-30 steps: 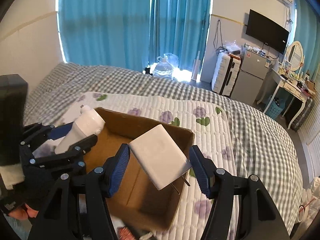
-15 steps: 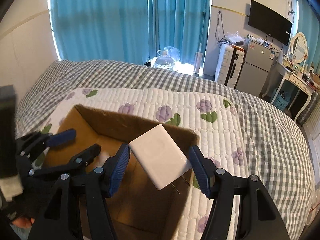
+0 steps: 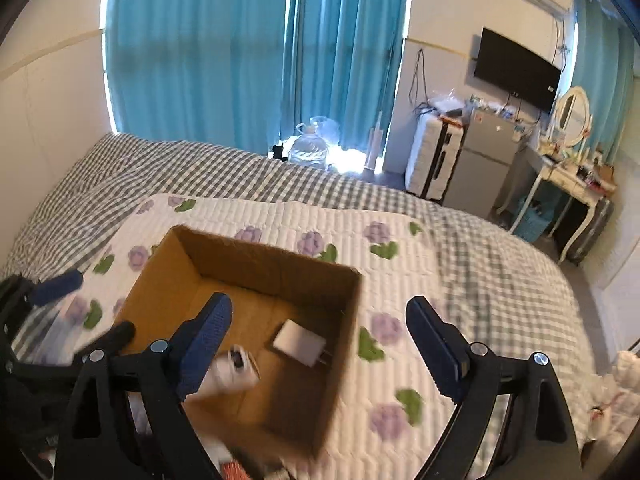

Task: Organize rigid objects
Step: 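Lower both held items into the cardboard box and open both tools, then grasp the black charger with the left tool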

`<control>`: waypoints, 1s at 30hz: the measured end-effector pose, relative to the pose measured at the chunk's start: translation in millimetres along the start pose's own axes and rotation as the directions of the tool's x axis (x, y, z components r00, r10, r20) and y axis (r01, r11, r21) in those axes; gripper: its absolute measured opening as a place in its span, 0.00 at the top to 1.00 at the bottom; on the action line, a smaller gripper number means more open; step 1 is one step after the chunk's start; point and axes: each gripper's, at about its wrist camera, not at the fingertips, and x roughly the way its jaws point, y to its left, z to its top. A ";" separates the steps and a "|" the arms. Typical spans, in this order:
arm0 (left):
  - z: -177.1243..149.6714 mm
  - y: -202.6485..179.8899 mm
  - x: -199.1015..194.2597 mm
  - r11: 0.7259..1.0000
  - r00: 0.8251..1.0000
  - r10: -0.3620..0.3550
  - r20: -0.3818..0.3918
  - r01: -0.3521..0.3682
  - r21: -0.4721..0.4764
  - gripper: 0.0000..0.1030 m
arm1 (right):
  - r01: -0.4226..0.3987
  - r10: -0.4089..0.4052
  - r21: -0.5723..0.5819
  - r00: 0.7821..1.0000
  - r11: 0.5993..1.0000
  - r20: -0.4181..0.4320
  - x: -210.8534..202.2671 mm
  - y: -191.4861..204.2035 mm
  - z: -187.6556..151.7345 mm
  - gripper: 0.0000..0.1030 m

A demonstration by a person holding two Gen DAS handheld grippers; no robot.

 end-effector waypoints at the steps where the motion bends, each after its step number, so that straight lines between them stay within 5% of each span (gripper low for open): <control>1: -5.8 0.1 -11.1 1.000 1.000 0.004 0.002 -0.004 0.003 0.20 | 0.007 -0.007 -0.007 1.000 1.000 -0.004 -10.2 0.7 -2.9 0.13; 7: -36.5 1.6 -50.3 1.000 1.000 0.008 0.002 -0.008 0.008 0.20 | 0.015 -0.016 -0.030 0.999 0.999 -0.036 -73.5 4.0 -37.2 0.12; 12: -66.9 -0.2 -55.3 1.000 1.000 0.017 -0.015 -0.017 -0.008 0.20 | -0.022 0.019 -0.040 0.997 0.999 -0.074 -84.8 14.1 -76.3 0.12; 16: -95.0 -4.5 -39.3 0.999 0.998 0.029 -0.061 -0.031 -0.039 0.19 | -0.053 0.047 -0.055 0.992 0.997 -0.114 -69.1 29.9 -111.0 0.12; 20: -123.0 -15.4 -12.3 0.993 0.987 0.113 -0.116 -0.118 -0.033 0.19 | -0.027 0.016 -0.075 0.991 0.997 -0.132 -39.8 42.3 -147.0 0.12; 23: -141.9 -22.5 9.2 0.996 0.982 0.074 -0.173 -0.083 -0.043 0.19 | 0.026 -0.040 -0.099 0.989 0.995 -0.142 -19.4 45.4 -167.8 0.12; 30: -155.3 -29.8 46.4 0.990 0.973 0.024 -0.229 -0.055 -0.128 0.19 | -0.025 0.016 -0.037 0.976 0.999 -0.217 7.8 38.0 -187.2 0.12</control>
